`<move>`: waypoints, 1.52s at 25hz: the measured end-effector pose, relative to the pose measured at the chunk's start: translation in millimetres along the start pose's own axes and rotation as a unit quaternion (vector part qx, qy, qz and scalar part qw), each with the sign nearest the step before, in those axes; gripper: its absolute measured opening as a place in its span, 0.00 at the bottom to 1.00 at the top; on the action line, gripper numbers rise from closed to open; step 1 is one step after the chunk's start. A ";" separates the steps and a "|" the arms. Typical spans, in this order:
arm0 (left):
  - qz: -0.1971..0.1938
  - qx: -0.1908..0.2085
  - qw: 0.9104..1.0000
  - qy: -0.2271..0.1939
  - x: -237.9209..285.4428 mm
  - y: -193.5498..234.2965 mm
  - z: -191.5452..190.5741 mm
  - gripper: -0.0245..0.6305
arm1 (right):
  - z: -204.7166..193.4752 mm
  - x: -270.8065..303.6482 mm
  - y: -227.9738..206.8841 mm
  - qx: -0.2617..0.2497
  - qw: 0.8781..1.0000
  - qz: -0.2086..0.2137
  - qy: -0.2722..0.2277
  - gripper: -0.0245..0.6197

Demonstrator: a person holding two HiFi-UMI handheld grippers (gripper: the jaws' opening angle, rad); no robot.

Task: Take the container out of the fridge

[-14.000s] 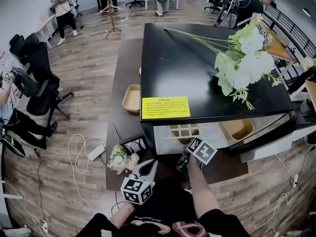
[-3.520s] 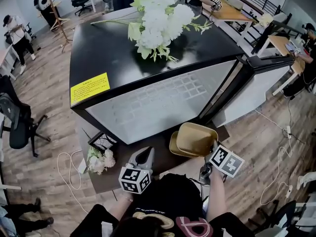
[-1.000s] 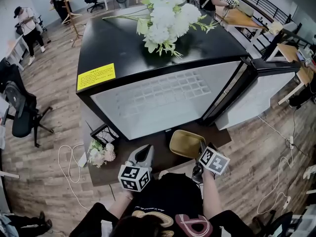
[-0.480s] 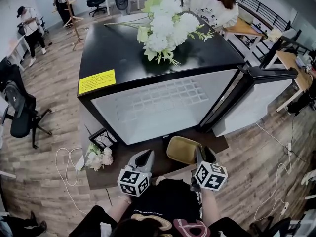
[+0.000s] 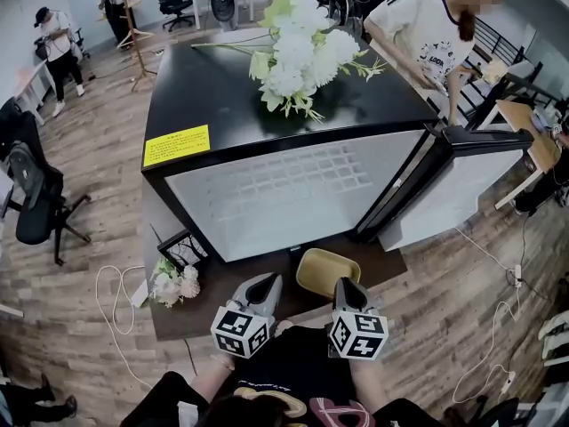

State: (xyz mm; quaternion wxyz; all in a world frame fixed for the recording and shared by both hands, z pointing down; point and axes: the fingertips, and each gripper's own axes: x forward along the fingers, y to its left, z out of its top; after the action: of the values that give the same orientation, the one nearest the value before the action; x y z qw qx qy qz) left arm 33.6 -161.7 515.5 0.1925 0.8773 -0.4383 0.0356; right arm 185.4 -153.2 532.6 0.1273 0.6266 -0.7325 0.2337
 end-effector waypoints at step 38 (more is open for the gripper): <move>-0.004 0.000 1.000 0.005 10.2 -16.7 -9.5 0.05 | -13.1 7.2 11.2 -0.030 0.999 0.031 -0.002 0.05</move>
State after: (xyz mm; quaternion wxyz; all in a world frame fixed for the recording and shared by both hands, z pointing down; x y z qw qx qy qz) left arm 53.9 -156.8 521.4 0.1948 0.8787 -0.4340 0.0388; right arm 171.7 -151.7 545.3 0.1373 0.5997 -0.7587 0.2143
